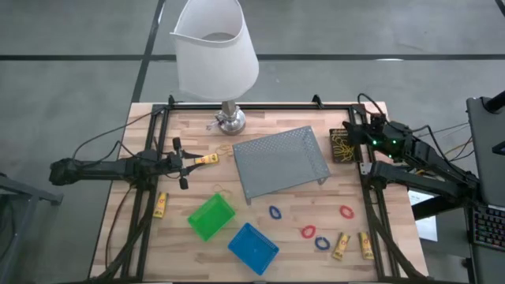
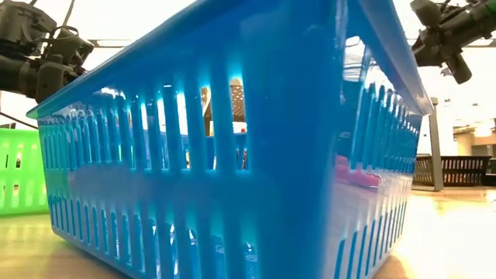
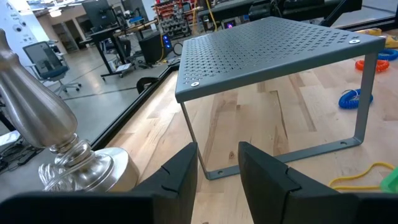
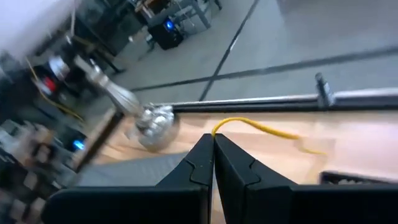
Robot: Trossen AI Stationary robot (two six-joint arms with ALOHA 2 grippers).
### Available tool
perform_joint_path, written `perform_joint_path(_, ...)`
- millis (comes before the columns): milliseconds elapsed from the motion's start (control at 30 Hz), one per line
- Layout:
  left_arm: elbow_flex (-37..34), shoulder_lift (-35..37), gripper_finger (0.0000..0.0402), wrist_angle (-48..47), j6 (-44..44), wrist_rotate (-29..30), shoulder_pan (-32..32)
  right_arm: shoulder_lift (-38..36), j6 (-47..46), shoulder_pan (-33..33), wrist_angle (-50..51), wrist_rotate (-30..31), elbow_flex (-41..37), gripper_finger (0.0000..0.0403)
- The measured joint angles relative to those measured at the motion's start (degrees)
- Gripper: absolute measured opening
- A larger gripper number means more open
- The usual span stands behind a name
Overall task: Pick & Place Office Desk Supplies
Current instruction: Put the yellow rubber band into the black basket
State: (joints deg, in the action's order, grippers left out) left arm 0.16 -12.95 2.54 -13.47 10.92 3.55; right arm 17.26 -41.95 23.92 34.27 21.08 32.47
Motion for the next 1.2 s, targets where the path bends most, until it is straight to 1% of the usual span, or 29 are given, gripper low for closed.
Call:
perform_joint_path(67, 0.0, 0.0, 0.0118, 0.0, 0.0, 0.0, 0.0, 0.1, 2.5, 0.0, 1.3, 0.0, 0.0, 0.0008)
perform_joint_path(200, 0.0, 0.0, 0.0118, 0.0, 0.0, 0.0, 0.0, 0.1, -1.1, 0.0, 3.0, 0.0, 0.0, 0.0008)
perform_joint_path(300, 0.0, 0.0, 0.0118, 0.0, 0.0, 0.0, 0.0, 0.1, 1.9, 0.0, 3.2, 0.0, 0.0, 0.0008)
perform_joint_path(433, 0.0, 0.0, 0.0118, 0.0, 0.0, 0.0, 0.0, 0.1, 2.8, 0.0, 3.4, 0.4, 0.0, 0.0008)
perform_joint_path(567, 0.0, 0.0, 0.0118, 0.0, 0.0, 0.0, 0.0, 0.4, -0.5, 0.0, 4.8, 3.1, 0.0, 0.0008)
perform_joint_path(700, 0.0, 0.0, 0.0118, 0.0, 0.0, 0.0, 0.0, 0.9, -2.0, 0.0, 9.6, 3.5, 0.0, 0.0008)
perform_joint_path(933, 0.0, 0.0, 0.0118, 0.0, 0.0, 0.0, 0.0, 3.7, -12.0, 0.0, 18.0, 8.1, 0.0, 0.0008)
perform_joint_path(1067, 0.0, 0.0, 0.0118, 0.0, 0.0, 0.0, 0.0, 5.9, -14.4, 0.0, 19.4, 8.3, 0.0, 0.0008)
perform_joint_path(1200, 0.0, 0.0, 0.0118, 0.0, 0.0, 0.0, 0.0, 9.4, -17.2, 0.0, 20.9, 7.3, 0.0, 0.0009)
